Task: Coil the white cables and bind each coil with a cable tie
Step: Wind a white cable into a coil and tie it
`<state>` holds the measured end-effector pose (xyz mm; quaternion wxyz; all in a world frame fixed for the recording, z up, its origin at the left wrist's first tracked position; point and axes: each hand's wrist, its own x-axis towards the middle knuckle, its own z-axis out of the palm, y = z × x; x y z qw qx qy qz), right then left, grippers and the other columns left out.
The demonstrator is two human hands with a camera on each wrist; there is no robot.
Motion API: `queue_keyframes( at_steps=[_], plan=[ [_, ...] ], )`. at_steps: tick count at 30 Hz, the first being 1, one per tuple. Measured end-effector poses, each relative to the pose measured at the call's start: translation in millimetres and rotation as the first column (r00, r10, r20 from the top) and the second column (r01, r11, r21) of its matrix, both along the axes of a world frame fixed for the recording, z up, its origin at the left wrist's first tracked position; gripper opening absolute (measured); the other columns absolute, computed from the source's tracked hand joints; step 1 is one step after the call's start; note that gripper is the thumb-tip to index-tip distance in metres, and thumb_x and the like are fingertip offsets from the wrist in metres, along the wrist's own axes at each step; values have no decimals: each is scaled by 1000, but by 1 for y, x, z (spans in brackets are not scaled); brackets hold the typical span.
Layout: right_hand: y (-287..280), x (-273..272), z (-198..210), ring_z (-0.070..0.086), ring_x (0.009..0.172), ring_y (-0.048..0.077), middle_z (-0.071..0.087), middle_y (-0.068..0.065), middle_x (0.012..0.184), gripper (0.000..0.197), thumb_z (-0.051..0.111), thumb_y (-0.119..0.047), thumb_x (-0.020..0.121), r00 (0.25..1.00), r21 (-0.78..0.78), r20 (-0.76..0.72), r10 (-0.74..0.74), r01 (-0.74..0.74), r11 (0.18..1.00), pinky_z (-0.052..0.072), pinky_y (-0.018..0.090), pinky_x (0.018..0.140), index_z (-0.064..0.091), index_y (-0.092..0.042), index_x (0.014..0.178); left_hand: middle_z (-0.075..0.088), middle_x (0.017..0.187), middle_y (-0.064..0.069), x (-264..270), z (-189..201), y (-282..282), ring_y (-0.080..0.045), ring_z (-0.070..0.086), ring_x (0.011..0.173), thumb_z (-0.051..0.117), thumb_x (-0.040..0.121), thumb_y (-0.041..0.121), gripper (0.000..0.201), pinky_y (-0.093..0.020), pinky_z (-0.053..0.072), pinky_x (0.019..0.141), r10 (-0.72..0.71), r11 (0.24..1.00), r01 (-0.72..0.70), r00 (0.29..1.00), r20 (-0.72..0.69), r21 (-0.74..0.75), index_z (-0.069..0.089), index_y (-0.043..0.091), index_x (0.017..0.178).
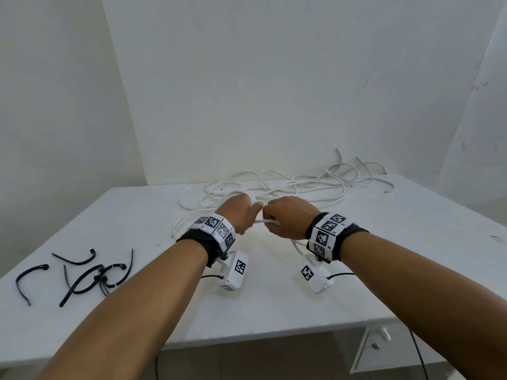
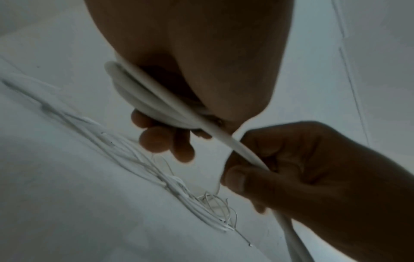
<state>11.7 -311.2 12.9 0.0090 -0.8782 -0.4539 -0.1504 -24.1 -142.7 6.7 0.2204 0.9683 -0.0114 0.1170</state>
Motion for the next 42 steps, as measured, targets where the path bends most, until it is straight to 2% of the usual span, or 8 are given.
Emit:
queue_keyframes(
  at_steps=[5,9,14,19,26,31,37,42],
  plan=[
    [-14,9,4,57,77,12,62,-9,79,40,64,-61,82,972,4,-231,-41,43,999,47,30,68,68,-22,87,67,56,-1,-6,-9,0,-14,47,39,55,93,49,51,-25,43,50,-208,969,173,957,-203,-179,58,5,68],
    [-24,11,11,60,86,17,67,-1,92,30,65,-45,89,892,65,-452,-5,39,997,48,32,76,73,-17,93,46,36,5,-9,3,3,-11,39,33,67,87,51,58,-21,35,44,-244,963,218,955,-169,-161,47,9,52],
    [-32,24,22,62,85,17,72,-11,88,17,63,-30,91,772,127,-636,17,83,988,46,30,79,78,-27,99,42,52,-4,-3,-1,7,-12,36,37,66,89,45,52,-24,33,42,-211,953,188,975,-74,-236,46,2,67],
    [-38,33,20,47,63,4,57,-11,68,22,58,-20,97,626,211,-779,44,196,957,40,16,61,75,-11,106,50,60,-4,-5,-5,9,-13,41,46,65,90,44,50,-25,36,48,-152,973,149,988,-3,-174,56,-4,80],
    [-32,33,10,54,53,12,66,-3,75,16,65,-25,91,833,439,-552,-29,320,839,46,23,52,75,-13,88,31,49,2,-4,-9,5,-13,29,40,69,88,41,56,-26,29,46,-140,953,131,990,-15,-273,29,18,56],
    [-21,19,10,49,44,0,63,-8,69,12,64,-19,93,799,653,-569,195,295,698,39,13,43,75,-15,91,26,48,0,-7,-12,-3,-19,24,41,77,81,37,57,-24,22,44,-186,833,128,981,-55,-538,29,20,55],
    [-15,18,17,59,62,13,69,-1,70,4,70,-14,88,805,674,-516,293,171,718,53,30,64,73,-16,89,36,44,4,-11,-1,-23,-16,31,39,73,84,13,24,-23,23,42,-218,723,121,974,-58,-681,52,7,74],
    [-20,23,24,66,75,8,72,-5,84,14,71,-27,88,844,560,-511,164,182,808,53,28,77,71,-18,98,41,44,5,-7,-1,-27,-13,33,37,69,85,11,34,-24,28,43,-153,794,93,987,-50,-601,46,14,60]
  ],
)
